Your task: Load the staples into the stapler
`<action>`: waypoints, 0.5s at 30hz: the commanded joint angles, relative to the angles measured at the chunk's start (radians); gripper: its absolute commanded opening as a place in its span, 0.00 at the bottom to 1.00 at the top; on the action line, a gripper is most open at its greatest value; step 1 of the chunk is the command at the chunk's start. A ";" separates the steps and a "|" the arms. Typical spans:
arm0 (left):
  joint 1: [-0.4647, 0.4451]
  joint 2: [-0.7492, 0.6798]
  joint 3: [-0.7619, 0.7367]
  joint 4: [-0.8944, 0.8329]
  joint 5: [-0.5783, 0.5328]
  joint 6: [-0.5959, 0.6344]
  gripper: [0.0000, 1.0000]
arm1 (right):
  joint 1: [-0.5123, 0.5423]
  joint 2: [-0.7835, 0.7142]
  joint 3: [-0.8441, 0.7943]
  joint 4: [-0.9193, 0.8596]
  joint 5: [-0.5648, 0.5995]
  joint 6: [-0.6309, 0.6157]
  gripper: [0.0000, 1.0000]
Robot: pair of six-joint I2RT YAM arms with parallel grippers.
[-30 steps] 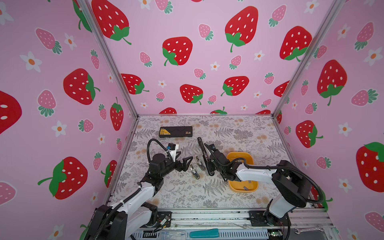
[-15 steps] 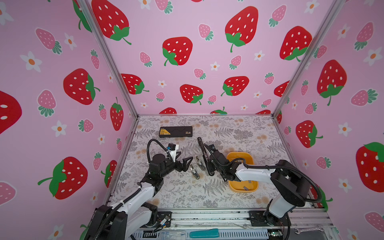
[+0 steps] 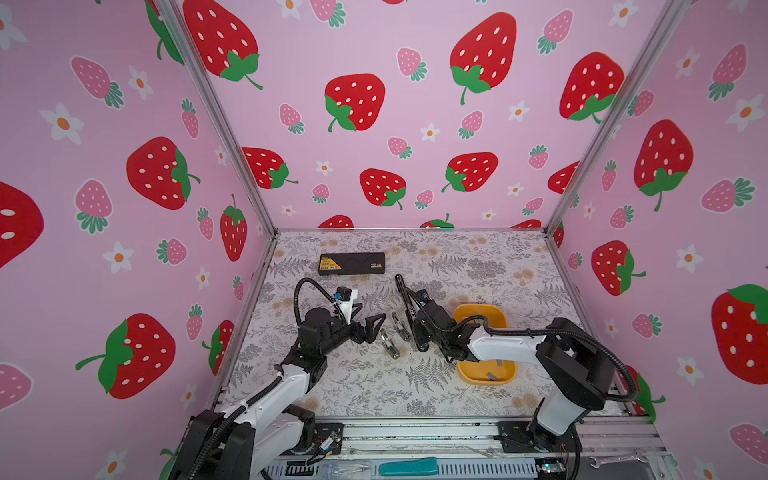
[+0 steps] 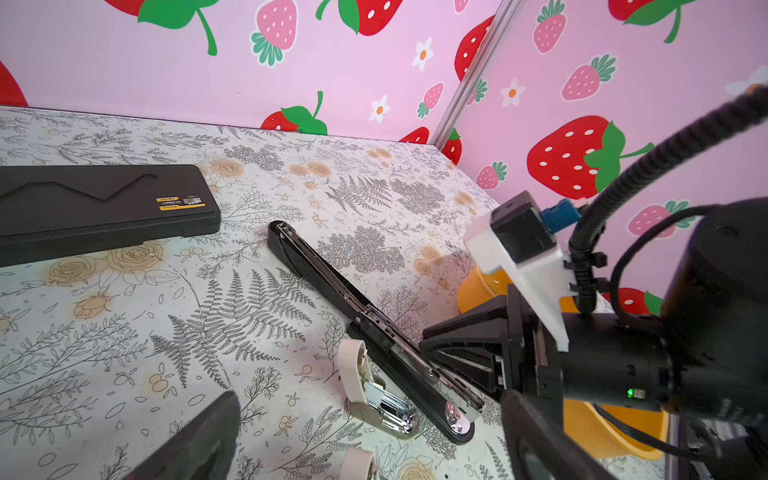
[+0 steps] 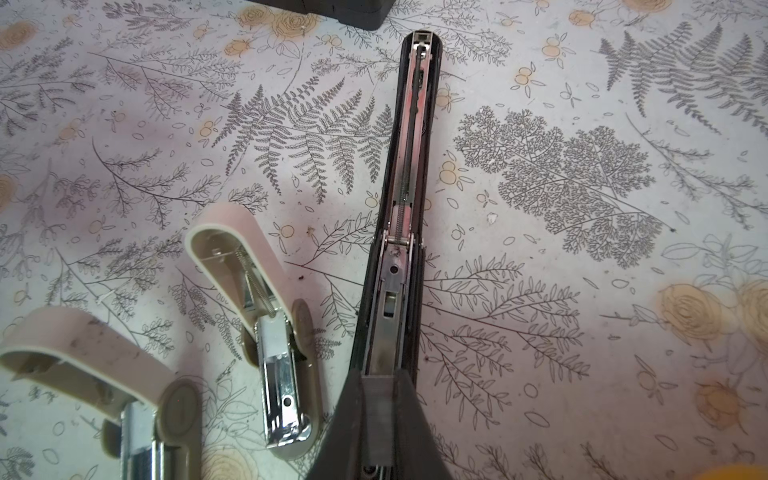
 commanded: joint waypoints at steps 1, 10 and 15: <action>-0.004 0.002 0.000 0.024 0.001 0.011 0.99 | -0.001 0.021 0.024 -0.002 0.002 0.023 0.08; -0.005 0.001 0.000 0.024 0.000 0.013 0.99 | -0.001 0.033 0.027 -0.004 0.004 0.025 0.08; -0.005 0.003 -0.001 0.024 0.000 0.013 0.99 | -0.001 0.039 0.029 -0.010 0.005 0.026 0.08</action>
